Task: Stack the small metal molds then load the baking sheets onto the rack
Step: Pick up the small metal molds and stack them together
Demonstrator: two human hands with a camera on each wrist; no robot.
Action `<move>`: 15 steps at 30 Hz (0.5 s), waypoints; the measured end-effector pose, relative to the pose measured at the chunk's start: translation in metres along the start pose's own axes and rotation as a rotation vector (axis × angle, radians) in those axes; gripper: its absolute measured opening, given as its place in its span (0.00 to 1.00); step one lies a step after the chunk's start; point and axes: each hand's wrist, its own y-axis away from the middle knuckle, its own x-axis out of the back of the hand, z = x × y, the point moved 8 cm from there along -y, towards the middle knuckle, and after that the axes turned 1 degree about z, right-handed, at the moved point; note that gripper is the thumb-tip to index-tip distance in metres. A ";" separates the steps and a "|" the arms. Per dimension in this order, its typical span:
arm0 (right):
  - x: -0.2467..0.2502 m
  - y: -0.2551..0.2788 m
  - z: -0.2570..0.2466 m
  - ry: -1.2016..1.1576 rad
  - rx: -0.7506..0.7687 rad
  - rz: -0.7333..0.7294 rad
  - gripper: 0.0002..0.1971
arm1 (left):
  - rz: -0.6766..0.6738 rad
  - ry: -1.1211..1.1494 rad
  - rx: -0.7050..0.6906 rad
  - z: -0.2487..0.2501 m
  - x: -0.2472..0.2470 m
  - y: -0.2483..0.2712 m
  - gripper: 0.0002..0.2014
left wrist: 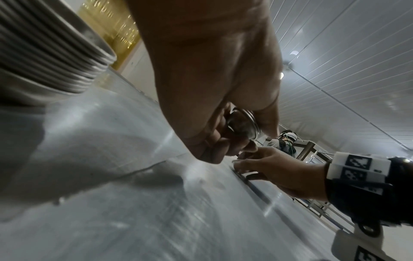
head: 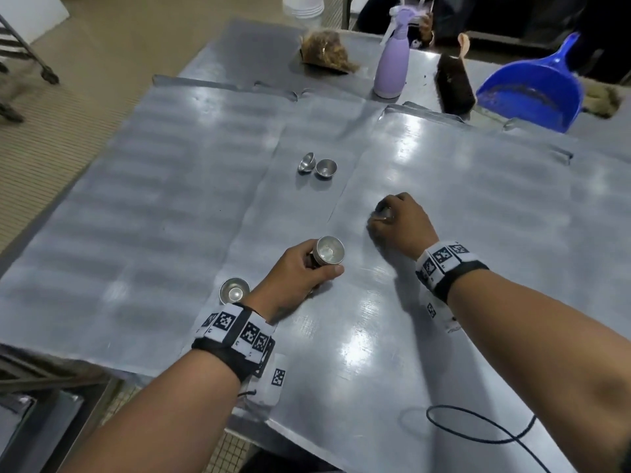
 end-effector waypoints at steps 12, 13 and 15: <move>0.008 0.050 -0.001 -0.214 -0.082 -0.056 0.28 | -0.014 -0.129 -0.046 0.002 -0.005 0.021 0.15; 0.010 0.054 -0.010 -0.284 -0.058 -0.071 0.28 | -0.014 -0.131 -0.047 0.001 -0.005 0.022 0.15; 0.011 0.064 -0.034 -0.403 0.019 -0.127 0.28 | -0.019 -0.167 -0.057 0.002 -0.005 0.022 0.16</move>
